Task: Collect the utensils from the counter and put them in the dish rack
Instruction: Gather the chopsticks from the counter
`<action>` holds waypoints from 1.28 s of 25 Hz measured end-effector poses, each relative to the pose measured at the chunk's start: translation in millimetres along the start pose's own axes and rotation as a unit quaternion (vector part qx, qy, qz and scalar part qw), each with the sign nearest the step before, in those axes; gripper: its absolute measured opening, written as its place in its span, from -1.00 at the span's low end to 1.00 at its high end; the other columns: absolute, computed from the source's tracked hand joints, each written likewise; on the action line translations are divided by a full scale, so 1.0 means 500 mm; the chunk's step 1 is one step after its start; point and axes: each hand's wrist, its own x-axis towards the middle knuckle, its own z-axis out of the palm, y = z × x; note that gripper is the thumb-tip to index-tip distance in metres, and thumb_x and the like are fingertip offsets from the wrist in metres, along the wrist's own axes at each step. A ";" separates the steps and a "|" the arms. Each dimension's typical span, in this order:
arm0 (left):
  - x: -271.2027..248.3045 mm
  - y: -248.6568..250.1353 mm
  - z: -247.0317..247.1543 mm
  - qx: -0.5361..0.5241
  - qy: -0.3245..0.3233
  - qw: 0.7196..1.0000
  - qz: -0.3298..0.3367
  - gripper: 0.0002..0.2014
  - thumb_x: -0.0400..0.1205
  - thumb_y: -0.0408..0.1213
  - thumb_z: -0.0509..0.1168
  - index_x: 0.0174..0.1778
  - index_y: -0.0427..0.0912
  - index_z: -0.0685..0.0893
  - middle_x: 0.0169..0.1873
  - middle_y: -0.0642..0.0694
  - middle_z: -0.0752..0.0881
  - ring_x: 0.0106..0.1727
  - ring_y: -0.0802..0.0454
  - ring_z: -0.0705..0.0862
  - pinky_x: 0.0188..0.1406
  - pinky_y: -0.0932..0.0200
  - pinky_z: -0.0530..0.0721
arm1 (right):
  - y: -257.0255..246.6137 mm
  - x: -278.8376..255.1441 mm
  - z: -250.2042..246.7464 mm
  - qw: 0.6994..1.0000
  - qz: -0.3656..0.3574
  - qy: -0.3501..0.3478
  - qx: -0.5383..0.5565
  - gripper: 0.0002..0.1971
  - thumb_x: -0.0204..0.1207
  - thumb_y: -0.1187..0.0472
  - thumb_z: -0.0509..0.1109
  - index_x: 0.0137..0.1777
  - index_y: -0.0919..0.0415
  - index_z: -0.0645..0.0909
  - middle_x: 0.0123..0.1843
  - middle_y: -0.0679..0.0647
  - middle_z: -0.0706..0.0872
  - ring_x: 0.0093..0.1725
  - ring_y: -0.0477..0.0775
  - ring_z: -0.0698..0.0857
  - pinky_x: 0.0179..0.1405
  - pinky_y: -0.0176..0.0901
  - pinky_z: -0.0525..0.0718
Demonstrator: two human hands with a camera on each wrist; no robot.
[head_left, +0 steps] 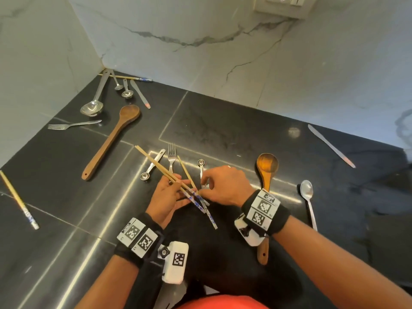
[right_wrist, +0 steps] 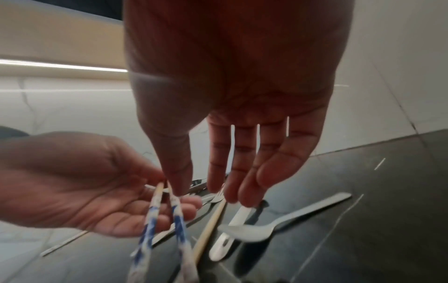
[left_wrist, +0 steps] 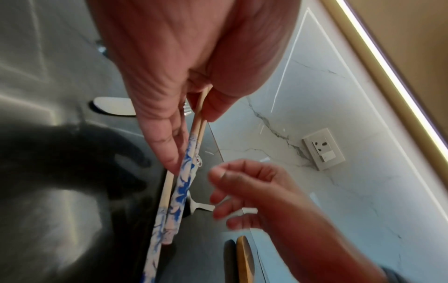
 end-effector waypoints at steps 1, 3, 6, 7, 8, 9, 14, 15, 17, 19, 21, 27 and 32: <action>-0.008 -0.001 -0.008 -0.003 0.008 1.000 0.004 -0.88 0.78 -0.39 0.05 0.06 -0.19 0.49 0.02 -0.33 0.75 0.05 -0.30 0.77 0.18 -0.31 0.71 | -0.005 -0.013 0.016 1.000 0.001 -0.011 -0.002 -0.67 0.39 -0.28 0.41 0.01 -0.13 0.70 -0.10 -0.14 0.78 -0.04 -0.03 0.72 -0.16 -0.12 0.57; -0.030 -0.006 -0.025 -0.010 0.032 0.999 0.010 -0.87 0.79 -0.38 0.04 0.08 -0.19 0.49 -0.07 -0.31 0.78 0.05 -0.30 0.78 0.12 -0.25 0.73 | -0.006 -0.036 0.043 1.000 0.005 -0.026 0.001 -0.68 0.38 -0.29 0.43 -0.07 -0.09 0.68 -0.17 -0.14 0.74 -0.08 -0.02 0.71 -0.18 -0.12 0.55; -0.065 -0.022 -0.051 -0.022 0.074 0.997 0.010 -0.85 0.79 -0.37 0.01 0.07 -0.18 0.49 -0.25 -0.27 0.79 0.02 -0.30 0.78 0.12 -0.26 0.72 | -0.004 -0.058 0.067 0.998 0.011 -0.063 -0.026 -0.60 0.33 -0.36 0.45 -0.07 -0.06 0.68 -0.17 -0.09 0.71 -0.10 0.01 0.69 -0.19 -0.08 0.60; -0.075 -0.029 -0.057 -0.030 0.088 0.996 0.009 -0.85 0.79 -0.37 0.01 0.09 -0.19 0.49 -0.29 -0.26 0.78 0.03 -0.31 0.77 0.14 -0.28 0.71 | -0.005 -0.062 0.073 0.997 0.013 -0.069 -0.038 -0.60 0.33 -0.33 0.48 -0.05 -0.04 0.69 -0.14 -0.06 0.72 -0.09 0.02 0.70 -0.18 -0.06 0.62; -0.082 -0.033 -0.060 -0.037 0.096 0.995 0.008 -0.84 0.79 -0.37 0.00 0.11 -0.20 0.49 -0.29 -0.27 0.78 0.04 -0.33 0.77 0.15 -0.29 0.70 | -0.008 -0.063 0.075 0.997 0.016 -0.068 -0.042 -0.63 0.33 -0.27 0.51 -0.06 -0.01 0.71 -0.13 -0.02 0.73 -0.08 0.05 0.71 -0.18 -0.06 0.62; -0.091 -0.039 -0.061 -0.043 0.104 0.994 0.009 -0.84 0.78 -0.37 0.00 0.12 -0.20 0.49 -0.27 -0.29 0.77 0.06 -0.34 0.77 0.15 -0.30 0.70 | -0.011 -0.064 0.078 0.997 0.018 -0.068 -0.041 -0.67 0.33 -0.19 0.54 -0.07 0.03 0.71 -0.13 0.00 0.73 -0.06 0.08 0.72 -0.19 -0.06 0.62; -0.155 -0.072 -0.029 -0.075 0.114 0.990 0.017 -0.83 0.77 -0.40 0.02 0.10 -0.18 0.51 -0.14 -0.33 0.75 0.06 -0.33 0.78 0.10 -0.27 0.72 | -0.012 -0.063 0.054 0.997 0.036 -0.059 0.018 -0.74 0.27 -0.10 0.52 -0.30 0.10 0.72 -0.29 0.00 0.74 -0.16 0.08 0.74 -0.25 -0.08 0.68; -0.165 -0.082 -0.021 -0.083 0.116 0.990 0.016 -0.83 0.77 -0.40 0.02 0.10 -0.19 0.51 -0.13 -0.33 0.75 0.07 -0.33 0.78 0.08 -0.26 0.73 | -0.009 -0.070 0.043 0.996 0.038 -0.056 0.051 -0.73 0.26 -0.11 0.51 -0.34 0.11 0.75 -0.35 -0.02 0.76 -0.21 0.04 0.75 -0.27 -0.08 0.69; -0.181 -0.101 -0.009 -0.108 0.112 0.988 0.017 -0.86 0.77 -0.39 0.05 0.09 -0.19 0.51 -0.11 -0.34 0.75 0.06 -0.33 0.79 0.06 -0.26 0.74 | -0.012 -0.094 0.024 0.992 0.016 -0.043 0.115 -0.73 0.26 -0.12 0.51 -0.37 0.08 0.79 -0.43 -0.07 0.76 -0.28 -0.05 0.74 -0.28 -0.08 0.73; -0.196 -0.120 0.002 -0.139 0.109 0.984 0.023 -0.91 0.76 -0.34 0.12 0.04 -0.18 0.53 -0.10 -0.33 0.75 0.01 -0.29 0.80 -0.01 -0.20 0.78 | -0.024 -0.132 0.010 0.989 -0.031 -0.054 0.135 -0.69 0.21 -0.21 0.46 -0.35 0.02 0.79 -0.42 -0.10 0.76 -0.30 -0.10 0.73 -0.30 -0.09 0.74; -0.205 -0.133 0.008 -0.141 0.096 0.984 0.044 -0.92 0.76 -0.29 0.15 0.05 -0.19 0.52 -0.03 -0.31 0.78 0.01 -0.26 0.81 -0.14 -0.09 0.81 | -0.044 -0.162 0.009 0.990 -0.075 -0.079 0.094 -0.68 0.21 -0.26 0.44 -0.31 -0.02 0.78 -0.39 -0.12 0.74 -0.30 -0.11 0.71 -0.33 -0.15 0.69; -0.204 -0.123 -0.054 -0.115 0.089 0.984 0.107 -0.84 0.77 -0.37 0.11 0.25 -0.20 0.48 -0.03 -0.25 0.80 -0.11 -0.12 0.85 -0.30 0.04 0.80 | -0.123 -0.159 0.027 0.988 -0.139 -0.063 0.018 -0.75 0.32 -0.18 0.44 -0.24 -0.02 0.76 -0.38 -0.11 0.74 -0.35 -0.10 0.69 -0.30 -0.09 0.72; -0.194 -0.073 -0.211 -0.138 0.128 0.973 0.135 -0.90 0.76 -0.42 0.11 0.13 -0.20 0.50 -0.03 -0.28 0.80 -0.07 -0.18 0.85 -0.20 -0.09 0.84 | -0.252 -0.056 0.020 0.983 -0.171 -0.058 -0.019 -0.75 0.41 -0.20 0.40 -0.08 -0.12 0.77 -0.25 -0.21 0.69 -0.17 -0.11 0.67 -0.21 -0.17 0.55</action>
